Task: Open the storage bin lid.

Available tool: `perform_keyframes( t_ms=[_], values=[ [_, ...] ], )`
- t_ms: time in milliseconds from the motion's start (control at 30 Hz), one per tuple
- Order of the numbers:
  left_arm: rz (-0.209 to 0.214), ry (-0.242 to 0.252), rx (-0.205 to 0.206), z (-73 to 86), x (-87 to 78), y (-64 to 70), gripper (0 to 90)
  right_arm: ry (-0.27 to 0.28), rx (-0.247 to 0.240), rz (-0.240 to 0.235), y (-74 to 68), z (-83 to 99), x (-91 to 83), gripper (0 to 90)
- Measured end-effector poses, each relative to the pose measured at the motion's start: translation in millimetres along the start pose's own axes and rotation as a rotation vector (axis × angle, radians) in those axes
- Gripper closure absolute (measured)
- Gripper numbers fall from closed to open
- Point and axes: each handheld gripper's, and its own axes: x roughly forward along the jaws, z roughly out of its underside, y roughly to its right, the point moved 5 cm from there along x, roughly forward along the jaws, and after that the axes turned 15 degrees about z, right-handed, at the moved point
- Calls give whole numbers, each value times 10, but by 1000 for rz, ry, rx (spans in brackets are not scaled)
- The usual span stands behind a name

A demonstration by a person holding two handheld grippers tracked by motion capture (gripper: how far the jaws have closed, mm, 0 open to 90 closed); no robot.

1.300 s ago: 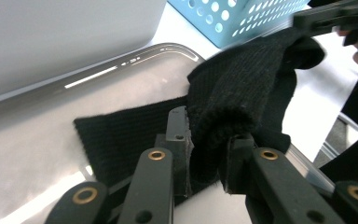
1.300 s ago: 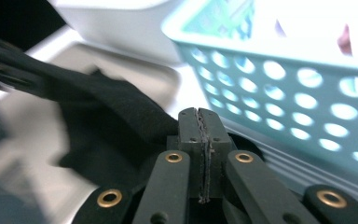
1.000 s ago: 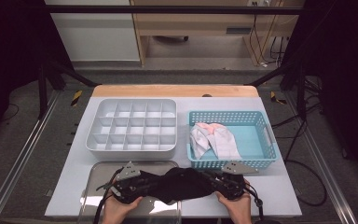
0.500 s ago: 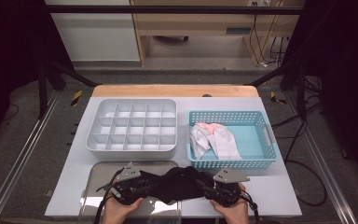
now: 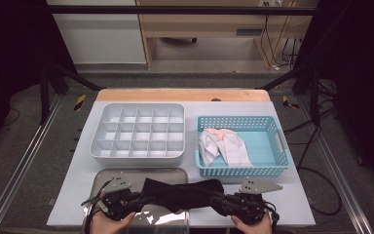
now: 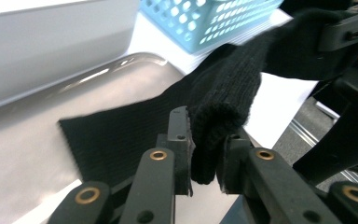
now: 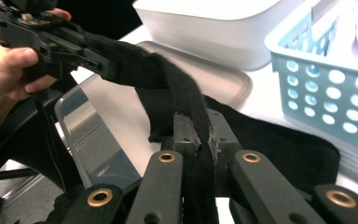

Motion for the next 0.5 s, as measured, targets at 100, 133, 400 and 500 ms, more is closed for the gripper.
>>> perform_keyframes(
  t_ms=[100,133,400,500],
  values=[
    [-6,-23,-51,11,75,-144,730,-67,31,60,141,37,156,815],
    [-6,-29,-56,13,115,-192,716,-87,44,102,199,56,213,802],
    [-84,5,34,-46,336,-458,631,-51,-47,314,408,121,470,655],
    [-98,36,58,-61,347,-494,631,-24,-74,333,416,97,455,613]
  ],
)
